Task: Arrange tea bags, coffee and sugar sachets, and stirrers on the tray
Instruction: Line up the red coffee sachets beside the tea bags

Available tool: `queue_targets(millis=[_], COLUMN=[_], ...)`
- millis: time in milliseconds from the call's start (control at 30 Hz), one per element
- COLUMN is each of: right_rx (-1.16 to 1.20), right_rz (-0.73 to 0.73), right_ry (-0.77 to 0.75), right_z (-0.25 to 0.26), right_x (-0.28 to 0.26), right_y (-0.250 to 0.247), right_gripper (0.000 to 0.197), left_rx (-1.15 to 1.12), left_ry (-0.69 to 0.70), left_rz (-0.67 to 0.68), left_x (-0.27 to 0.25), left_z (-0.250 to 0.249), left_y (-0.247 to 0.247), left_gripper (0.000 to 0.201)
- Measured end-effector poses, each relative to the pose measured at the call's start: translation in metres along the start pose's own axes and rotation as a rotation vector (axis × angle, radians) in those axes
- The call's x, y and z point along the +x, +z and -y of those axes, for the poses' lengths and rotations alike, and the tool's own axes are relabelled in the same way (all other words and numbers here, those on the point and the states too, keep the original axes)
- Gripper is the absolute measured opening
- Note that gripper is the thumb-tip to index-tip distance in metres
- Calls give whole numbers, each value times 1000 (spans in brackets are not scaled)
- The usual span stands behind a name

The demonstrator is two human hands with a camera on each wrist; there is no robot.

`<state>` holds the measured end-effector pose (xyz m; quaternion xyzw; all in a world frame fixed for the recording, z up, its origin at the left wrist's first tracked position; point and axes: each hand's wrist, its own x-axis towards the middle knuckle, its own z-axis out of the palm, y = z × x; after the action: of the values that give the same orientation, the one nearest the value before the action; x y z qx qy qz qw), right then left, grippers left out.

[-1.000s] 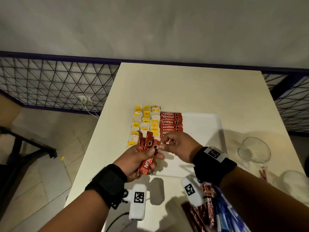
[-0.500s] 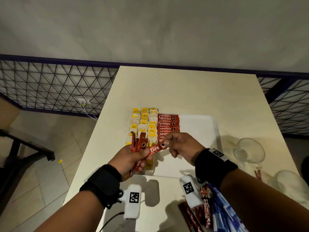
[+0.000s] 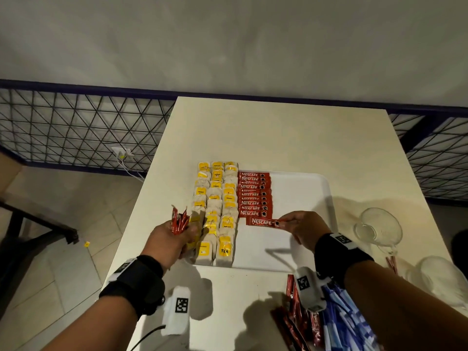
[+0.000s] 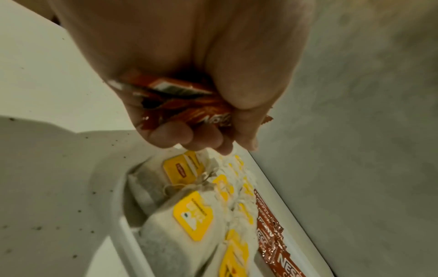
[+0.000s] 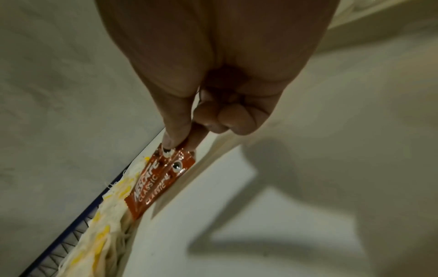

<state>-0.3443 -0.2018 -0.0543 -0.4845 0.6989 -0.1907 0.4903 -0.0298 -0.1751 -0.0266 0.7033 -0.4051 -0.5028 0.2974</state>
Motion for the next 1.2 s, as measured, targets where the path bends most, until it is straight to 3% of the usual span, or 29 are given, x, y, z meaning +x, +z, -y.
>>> queue_targets(millis=[133, 333, 800, 1200], right_rx=[-58, -91, -261, -259], right_rz=[16, -76, -109, -147], right_ry=[-13, 2, 84, 101], right_z=[1, 7, 11, 12], right_x=[10, 24, 32, 31], right_y=[13, 30, 30, 32], right_gripper=[1, 13, 16, 18], left_rx=[30, 32, 58, 43], left_ry=[-18, -47, -48, -42], left_rz=[18, 33, 60, 72], left_x=[-1, 1, 4, 1], left_z=[5, 9, 11, 13], left_y=[-4, -7, -9, -8], left_gripper=[19, 17, 21, 21])
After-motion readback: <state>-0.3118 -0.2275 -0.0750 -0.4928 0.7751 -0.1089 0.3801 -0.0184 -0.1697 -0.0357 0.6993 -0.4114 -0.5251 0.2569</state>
